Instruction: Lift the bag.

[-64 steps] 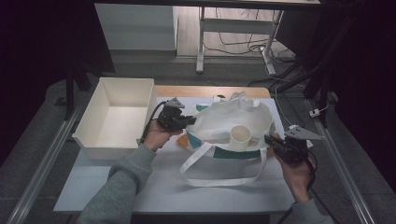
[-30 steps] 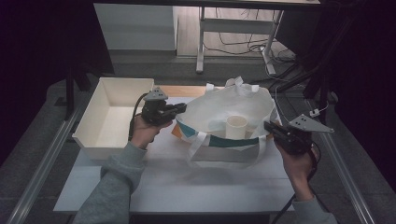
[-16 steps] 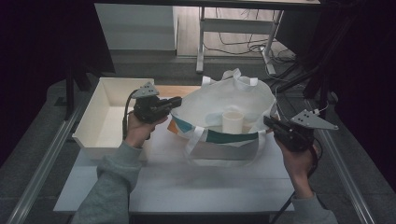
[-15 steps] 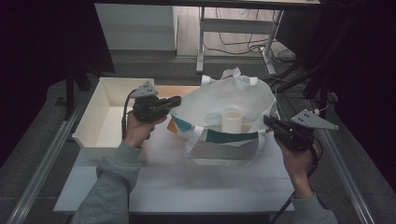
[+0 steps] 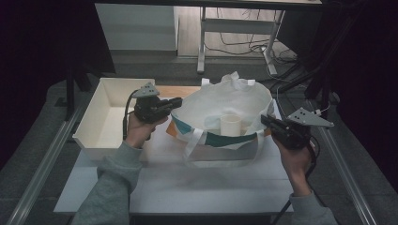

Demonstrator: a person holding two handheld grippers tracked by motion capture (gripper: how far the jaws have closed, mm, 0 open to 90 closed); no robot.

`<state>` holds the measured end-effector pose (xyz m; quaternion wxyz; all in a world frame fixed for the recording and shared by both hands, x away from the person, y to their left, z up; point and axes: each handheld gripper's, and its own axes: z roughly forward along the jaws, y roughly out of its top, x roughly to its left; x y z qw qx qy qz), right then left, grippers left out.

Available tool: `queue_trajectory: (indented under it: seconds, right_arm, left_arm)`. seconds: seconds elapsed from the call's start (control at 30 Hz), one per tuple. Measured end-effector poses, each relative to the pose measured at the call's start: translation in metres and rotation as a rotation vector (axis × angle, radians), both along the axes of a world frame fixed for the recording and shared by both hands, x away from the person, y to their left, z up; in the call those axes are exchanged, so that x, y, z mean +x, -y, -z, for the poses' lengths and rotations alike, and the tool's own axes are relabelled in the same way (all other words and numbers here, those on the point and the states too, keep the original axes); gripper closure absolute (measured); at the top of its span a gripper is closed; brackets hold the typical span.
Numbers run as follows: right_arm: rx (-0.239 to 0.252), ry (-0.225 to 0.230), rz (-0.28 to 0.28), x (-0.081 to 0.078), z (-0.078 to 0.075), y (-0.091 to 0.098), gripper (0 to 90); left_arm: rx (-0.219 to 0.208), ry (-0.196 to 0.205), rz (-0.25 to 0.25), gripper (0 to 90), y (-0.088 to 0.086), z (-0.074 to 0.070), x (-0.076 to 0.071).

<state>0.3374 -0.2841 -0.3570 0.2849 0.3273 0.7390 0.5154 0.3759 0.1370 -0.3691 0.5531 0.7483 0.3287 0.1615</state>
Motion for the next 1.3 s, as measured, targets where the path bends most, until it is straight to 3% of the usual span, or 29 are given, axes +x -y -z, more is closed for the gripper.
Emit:
queue_trajectory:
  seconds: [0.2,0.37,0.43,0.5,0.6,1.0,1.3]
  right_arm:
    - [0.005,0.026,0.003,-0.004,-0.007,0.0,87.7]
    - [0.051,0.093,-0.01,-0.014,-0.028,0.002,87.7]
    - [0.069,0.12,-0.018,-0.018,-0.037,0.001,87.7]
    - [0.079,0.124,-0.025,-0.019,-0.039,0.0,87.7]
    - [0.053,0.092,-0.022,-0.013,-0.031,-0.004,87.7]
    - [-0.033,-0.078,0.016,0.028,0.025,-0.008,87.6]
    - [-0.069,-0.129,0.036,0.034,0.049,-0.004,87.6]
  left_arm:
    - [-0.013,0.031,-0.011,86.5,-0.005,-0.008,-0.006]
    - [-0.068,0.113,-0.019,86.5,-0.019,-0.031,-0.024]
    - [-0.077,0.122,-0.017,86.6,-0.021,-0.034,-0.028]
    - [-0.066,0.111,-0.015,86.6,-0.02,-0.031,-0.027]
    - [-0.046,0.072,-0.014,86.6,-0.013,-0.021,-0.018]
    - [0.104,-0.066,-0.023,87.0,0.021,0.028,0.016]
    - [0.16,-0.105,-0.028,87.1,0.025,0.046,0.021]
